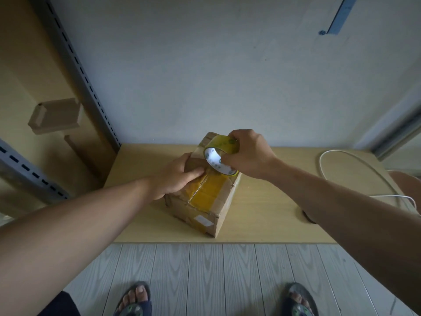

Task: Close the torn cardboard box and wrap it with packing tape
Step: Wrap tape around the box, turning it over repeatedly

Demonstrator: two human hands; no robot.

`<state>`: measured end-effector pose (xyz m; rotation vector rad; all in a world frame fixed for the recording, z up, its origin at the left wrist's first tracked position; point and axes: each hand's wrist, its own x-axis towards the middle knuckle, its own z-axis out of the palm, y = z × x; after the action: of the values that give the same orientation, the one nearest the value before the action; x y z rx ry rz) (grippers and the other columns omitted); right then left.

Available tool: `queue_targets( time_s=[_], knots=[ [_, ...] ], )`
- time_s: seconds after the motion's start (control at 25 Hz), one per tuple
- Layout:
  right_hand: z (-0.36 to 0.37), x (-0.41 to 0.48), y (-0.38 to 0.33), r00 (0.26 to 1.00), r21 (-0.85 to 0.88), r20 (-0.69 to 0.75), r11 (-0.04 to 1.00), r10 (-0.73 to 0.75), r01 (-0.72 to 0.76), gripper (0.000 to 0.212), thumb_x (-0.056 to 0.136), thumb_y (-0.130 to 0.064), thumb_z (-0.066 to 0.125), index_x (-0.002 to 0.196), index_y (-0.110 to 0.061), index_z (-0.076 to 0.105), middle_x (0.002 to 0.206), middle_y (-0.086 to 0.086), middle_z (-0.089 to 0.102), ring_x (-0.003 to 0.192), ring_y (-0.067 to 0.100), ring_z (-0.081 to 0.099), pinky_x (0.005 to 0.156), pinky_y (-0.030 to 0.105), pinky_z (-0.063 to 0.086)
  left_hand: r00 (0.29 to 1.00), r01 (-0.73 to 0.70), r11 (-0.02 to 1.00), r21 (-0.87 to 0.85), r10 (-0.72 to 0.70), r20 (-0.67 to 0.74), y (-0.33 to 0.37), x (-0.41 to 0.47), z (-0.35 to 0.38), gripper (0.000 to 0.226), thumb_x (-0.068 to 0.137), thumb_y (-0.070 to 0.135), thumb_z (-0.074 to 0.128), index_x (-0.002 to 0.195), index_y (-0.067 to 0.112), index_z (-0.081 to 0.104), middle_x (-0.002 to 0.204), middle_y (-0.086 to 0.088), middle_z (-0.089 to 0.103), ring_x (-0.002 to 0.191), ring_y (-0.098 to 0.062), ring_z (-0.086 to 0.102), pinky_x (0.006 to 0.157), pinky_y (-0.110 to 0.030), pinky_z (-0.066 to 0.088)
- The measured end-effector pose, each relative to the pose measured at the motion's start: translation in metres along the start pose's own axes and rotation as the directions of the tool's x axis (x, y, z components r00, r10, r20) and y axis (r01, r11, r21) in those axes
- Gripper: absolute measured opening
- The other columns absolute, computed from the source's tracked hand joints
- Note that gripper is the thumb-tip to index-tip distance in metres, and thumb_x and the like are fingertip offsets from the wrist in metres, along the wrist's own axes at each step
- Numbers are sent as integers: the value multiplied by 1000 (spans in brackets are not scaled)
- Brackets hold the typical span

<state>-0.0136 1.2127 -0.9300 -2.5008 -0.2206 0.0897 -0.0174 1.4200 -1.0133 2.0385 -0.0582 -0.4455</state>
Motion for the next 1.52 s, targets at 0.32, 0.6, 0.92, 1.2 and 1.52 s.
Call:
queue_targets(
  time_s=[0.32, 0.6, 0.92, 1.2, 1.52],
  knots=[
    [-35, -22, 16, 992, -153, 100, 986, 81, -65, 18, 72, -24, 69, 72, -8, 61, 60, -2, 52, 55, 16, 45, 44, 20, 33, 999, 6, 1000, -26, -5, 34, 5, 4, 7, 39, 96, 37, 66, 133, 28, 55, 115, 12, 67, 103, -4, 64, 78, -20, 48],
    [-45, -31, 23, 973, -193, 194, 977, 122, -84, 21, 71, -28, 69, 62, -12, 57, 53, -4, 54, 55, 19, 51, 49, 26, 39, 998, 22, 999, -25, -21, 51, 4, 6, 7, 34, 96, 36, 65, 128, 26, 59, 112, 5, 72, 104, -16, 68, 80, -27, 52],
    [-39, -54, 55, 963, -239, 207, 964, 172, -121, 13, 73, -24, 64, 71, -10, 64, 52, -2, 65, 51, 11, 58, 43, 17, 38, 994, -29, 993, -112, 41, 104, -3, 11, 2, 84, 85, 50, 76, 155, 41, 31, 138, 13, 61, 123, -7, 61, 98, -30, 53],
    [-22, -53, 74, 972, -273, 165, 955, 167, -118, 18, 74, -29, 69, 67, -18, 56, 57, -3, 58, 49, 12, 52, 46, 22, 38, 989, -57, 989, -137, 74, 129, -12, 17, -1, 116, 57, 71, 85, 155, 39, 33, 144, 8, 58, 132, -14, 56, 114, -47, 42],
    [-32, -52, 69, 985, -250, 136, 965, 110, -73, 18, 70, -31, 69, 63, -20, 56, 62, 0, 58, 56, 20, 57, 47, 25, 40, 985, -68, 989, -133, 89, 151, -7, 14, 2, 94, 76, 59, 80, 155, 39, 33, 135, 15, 64, 122, -7, 62, 104, -38, 51]
  ],
)
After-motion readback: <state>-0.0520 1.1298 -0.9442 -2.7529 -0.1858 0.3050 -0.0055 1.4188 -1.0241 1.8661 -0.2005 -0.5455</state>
